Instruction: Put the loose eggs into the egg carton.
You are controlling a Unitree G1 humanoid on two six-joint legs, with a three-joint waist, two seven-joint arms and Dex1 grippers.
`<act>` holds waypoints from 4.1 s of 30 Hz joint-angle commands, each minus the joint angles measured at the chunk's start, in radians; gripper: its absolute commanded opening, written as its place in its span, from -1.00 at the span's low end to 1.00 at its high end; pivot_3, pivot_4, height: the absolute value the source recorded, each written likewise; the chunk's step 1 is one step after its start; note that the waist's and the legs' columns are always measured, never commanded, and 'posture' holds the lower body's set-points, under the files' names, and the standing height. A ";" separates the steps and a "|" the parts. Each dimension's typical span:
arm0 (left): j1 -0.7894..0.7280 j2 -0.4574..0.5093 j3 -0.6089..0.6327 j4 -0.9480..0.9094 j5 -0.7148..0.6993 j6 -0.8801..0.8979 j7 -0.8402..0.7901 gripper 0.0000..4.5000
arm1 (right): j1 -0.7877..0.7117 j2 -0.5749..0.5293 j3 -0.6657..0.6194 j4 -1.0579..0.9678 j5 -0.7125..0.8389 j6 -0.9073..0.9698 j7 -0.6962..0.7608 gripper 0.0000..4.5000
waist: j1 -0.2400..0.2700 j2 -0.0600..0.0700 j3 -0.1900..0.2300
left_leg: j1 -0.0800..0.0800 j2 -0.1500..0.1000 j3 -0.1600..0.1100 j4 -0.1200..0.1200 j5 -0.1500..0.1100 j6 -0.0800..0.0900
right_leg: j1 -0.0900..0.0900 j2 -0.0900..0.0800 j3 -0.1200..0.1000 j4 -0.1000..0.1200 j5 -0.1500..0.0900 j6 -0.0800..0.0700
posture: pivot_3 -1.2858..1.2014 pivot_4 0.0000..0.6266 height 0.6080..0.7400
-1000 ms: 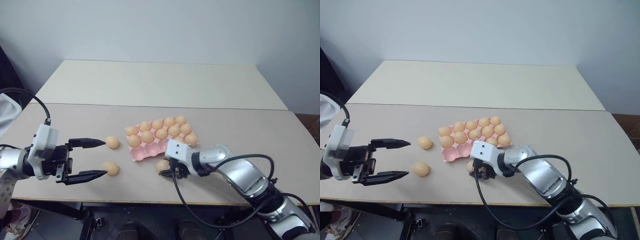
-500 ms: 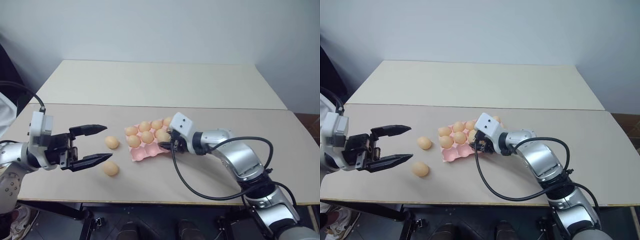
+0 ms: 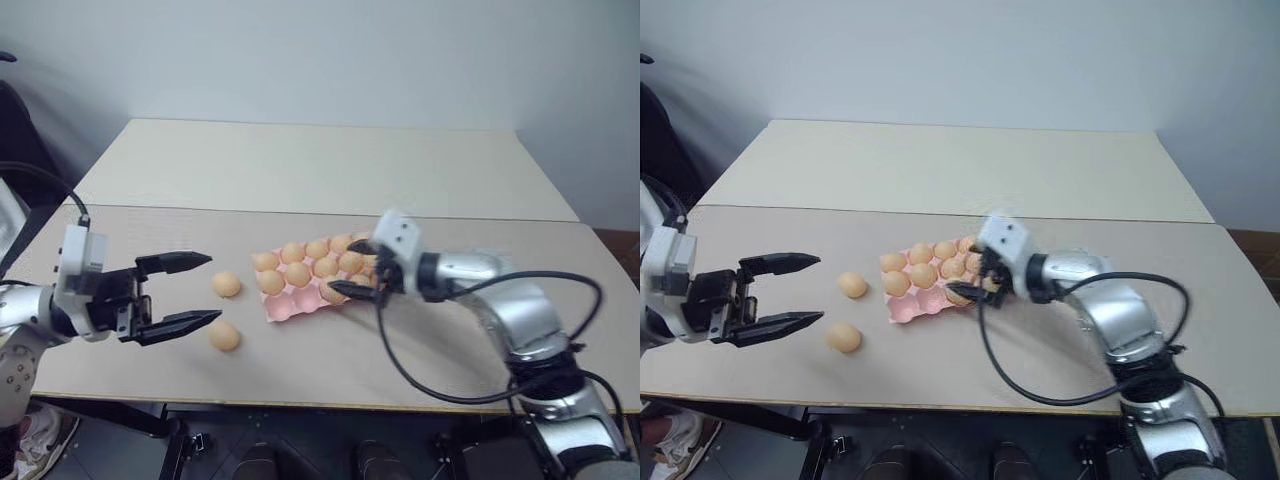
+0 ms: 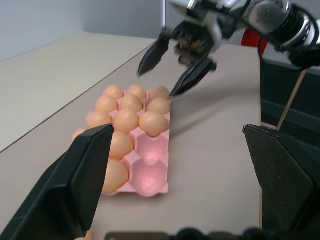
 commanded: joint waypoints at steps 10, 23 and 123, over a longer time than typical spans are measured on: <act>0.075 0.042 0.089 0.101 0.070 -0.052 -0.052 1.00 | 0.242 -0.308 -0.318 0.107 0.162 -0.311 0.429 0.97 | -0.014 0.000 0.000 | 0.004 0.000 0.001 0.000 0.000 0.000 | 0.002 0.000 0.001 0.001 0.000 0.000 | 0.03 -0.52 1.00; 0.146 0.058 0.021 0.090 0.225 -0.145 -0.051 1.00 | 0.203 -0.292 -0.285 0.087 0.187 -0.339 0.420 0.97 | -0.005 0.000 0.000 | 0.003 0.000 0.001 0.000 0.000 0.000 | 0.001 0.000 0.001 0.001 0.000 0.000 | 0.03 -0.52 1.00; 0.122 -0.007 0.070 0.077 0.258 -0.137 0.121 0.98 | 0.193 -0.254 -0.257 0.027 0.254 -0.334 0.368 1.00 | 0.000 0.000 0.000 | 0.002 0.000 0.000 0.001 0.000 0.000 | 0.002 0.000 0.000 0.002 0.000 0.000 | 0.03 -0.52 1.00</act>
